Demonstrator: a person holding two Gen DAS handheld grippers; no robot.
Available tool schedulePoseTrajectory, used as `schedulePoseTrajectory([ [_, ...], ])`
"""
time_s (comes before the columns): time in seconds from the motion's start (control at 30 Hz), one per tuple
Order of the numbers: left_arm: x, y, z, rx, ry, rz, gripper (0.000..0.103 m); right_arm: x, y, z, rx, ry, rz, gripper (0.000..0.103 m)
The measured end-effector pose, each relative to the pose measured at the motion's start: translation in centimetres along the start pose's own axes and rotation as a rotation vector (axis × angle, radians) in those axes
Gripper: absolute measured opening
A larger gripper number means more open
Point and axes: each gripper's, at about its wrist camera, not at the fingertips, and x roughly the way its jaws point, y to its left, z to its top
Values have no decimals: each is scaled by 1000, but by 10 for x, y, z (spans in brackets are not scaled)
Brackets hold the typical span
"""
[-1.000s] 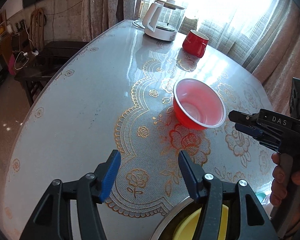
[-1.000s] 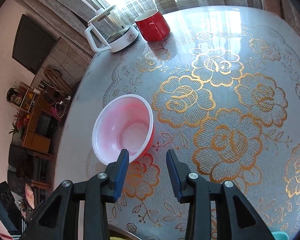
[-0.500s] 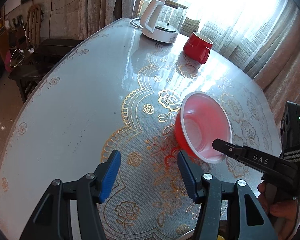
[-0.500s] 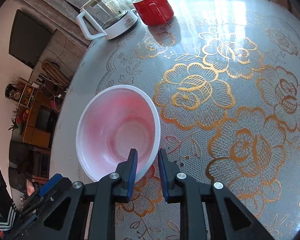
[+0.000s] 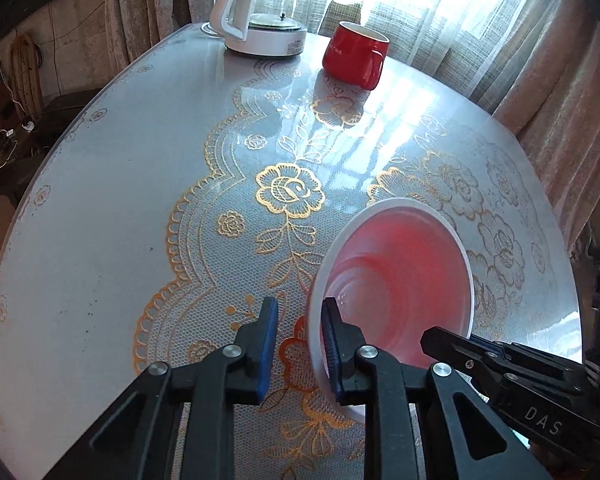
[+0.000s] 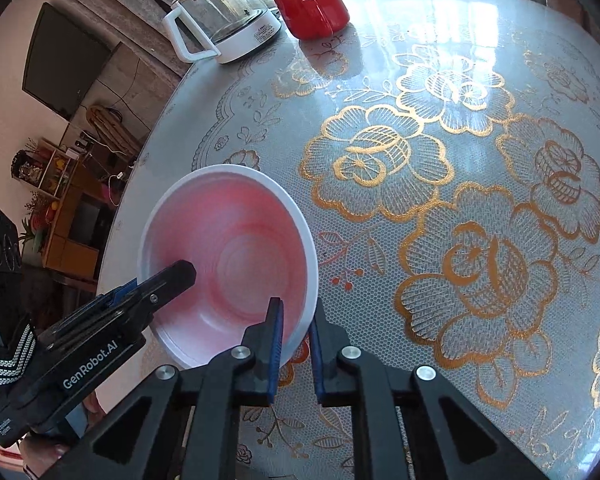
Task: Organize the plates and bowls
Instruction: 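Lift the red bowl and carry it toward the steel bowl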
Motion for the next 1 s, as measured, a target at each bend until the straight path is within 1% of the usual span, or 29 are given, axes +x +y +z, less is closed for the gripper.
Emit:
schedulePoseTrajectory([
  [0.03,2,-1,-2,6,6,0,15,-1,-1,-1,4,0,6,12],
  [0.13,2,-6,-8,32,7,4,9,-4,-4,-4,8,-2,12,12],
  [0.27,-9,-10,-13,51,-25,16,8,-9,-3,-8,2,-10,9,11],
  [0.33,-18,-9,-16,40,-40,3,8,-13,1,-10,-1,-17,20,11],
  [0.5,-52,-11,-31,36,-109,-7,8,-35,8,-23,-13,-48,44,11],
  [0.63,-78,-14,-51,25,-162,-15,8,-60,17,-41,-30,-82,62,11],
  [0.8,-105,-14,-86,22,-212,-40,8,-89,20,-71,-17,-124,101,11],
  [0.9,-117,-15,-101,23,-220,-66,8,-101,19,-91,-15,-138,126,11],
  [1.0,-128,-15,-120,26,-231,-73,8,-109,19,-111,-14,-153,148,11],
])
